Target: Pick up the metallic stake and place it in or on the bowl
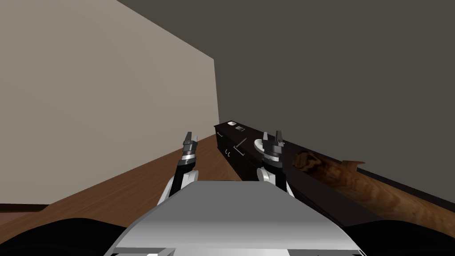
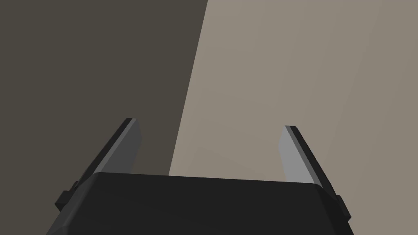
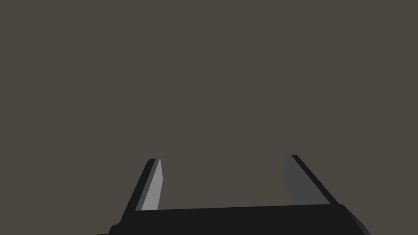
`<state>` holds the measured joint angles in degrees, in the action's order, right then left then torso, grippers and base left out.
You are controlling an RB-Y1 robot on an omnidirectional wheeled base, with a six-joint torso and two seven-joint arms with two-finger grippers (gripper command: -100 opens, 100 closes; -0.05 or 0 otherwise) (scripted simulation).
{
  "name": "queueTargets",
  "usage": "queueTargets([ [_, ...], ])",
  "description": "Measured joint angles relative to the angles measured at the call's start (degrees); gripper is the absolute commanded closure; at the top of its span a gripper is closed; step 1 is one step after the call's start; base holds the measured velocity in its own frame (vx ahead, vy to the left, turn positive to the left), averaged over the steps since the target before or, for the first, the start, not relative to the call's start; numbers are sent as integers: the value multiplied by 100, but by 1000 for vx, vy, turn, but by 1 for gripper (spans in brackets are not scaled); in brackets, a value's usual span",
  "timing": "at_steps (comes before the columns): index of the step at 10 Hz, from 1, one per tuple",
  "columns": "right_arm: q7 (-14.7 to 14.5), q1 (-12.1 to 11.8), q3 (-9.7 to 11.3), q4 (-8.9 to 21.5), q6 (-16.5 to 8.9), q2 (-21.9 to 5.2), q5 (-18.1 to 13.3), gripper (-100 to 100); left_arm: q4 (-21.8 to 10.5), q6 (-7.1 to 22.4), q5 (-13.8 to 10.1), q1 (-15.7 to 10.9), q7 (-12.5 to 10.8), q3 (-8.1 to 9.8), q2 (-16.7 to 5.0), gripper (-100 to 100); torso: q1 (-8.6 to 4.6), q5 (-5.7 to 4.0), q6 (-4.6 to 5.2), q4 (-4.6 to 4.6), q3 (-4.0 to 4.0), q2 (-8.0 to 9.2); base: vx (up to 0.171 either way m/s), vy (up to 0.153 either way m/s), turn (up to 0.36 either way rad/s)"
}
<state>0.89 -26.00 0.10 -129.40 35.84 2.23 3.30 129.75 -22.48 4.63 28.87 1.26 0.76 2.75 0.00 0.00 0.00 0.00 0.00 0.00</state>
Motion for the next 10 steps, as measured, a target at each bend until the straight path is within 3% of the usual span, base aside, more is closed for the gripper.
queueTargets([
  [5,-211,21,-169,192,136,-721,-321,-100,0,0,0,0,0,0,0,0,10,2,0,0,0,-1,3,29,-2],
  [10,-665,68,-562,564,379,-1540,-971,-100,0,0,0,0,0,0,1,0,20,4,0,0,0,0,-1,55,-9],
])
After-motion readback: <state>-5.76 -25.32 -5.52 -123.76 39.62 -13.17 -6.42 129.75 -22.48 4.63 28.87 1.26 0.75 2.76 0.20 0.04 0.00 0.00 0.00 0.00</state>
